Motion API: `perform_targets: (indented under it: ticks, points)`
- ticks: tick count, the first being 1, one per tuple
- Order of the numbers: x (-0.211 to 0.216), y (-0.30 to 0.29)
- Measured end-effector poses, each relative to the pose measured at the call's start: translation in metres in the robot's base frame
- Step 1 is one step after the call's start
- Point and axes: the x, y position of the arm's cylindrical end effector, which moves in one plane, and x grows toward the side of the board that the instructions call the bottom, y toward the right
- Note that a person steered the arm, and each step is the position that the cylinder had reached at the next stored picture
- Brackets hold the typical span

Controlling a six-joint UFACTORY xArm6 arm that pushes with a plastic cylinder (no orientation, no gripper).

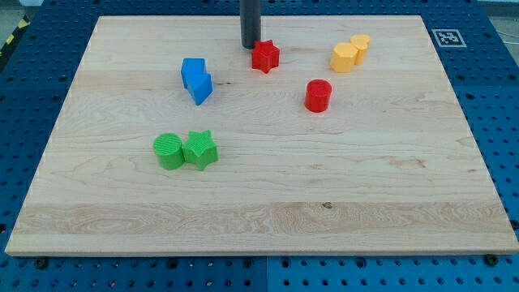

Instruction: Move the red star to the top left of the red circle

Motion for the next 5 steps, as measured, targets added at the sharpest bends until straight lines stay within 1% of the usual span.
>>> perform_targets:
  ticks: [1, 2, 3, 4, 5]
  points:
    - [0.005, 0.003]
    - [0.02, 0.013]
    - [0.023, 0.024]
    - [0.023, 0.049]
    - [0.032, 0.051]
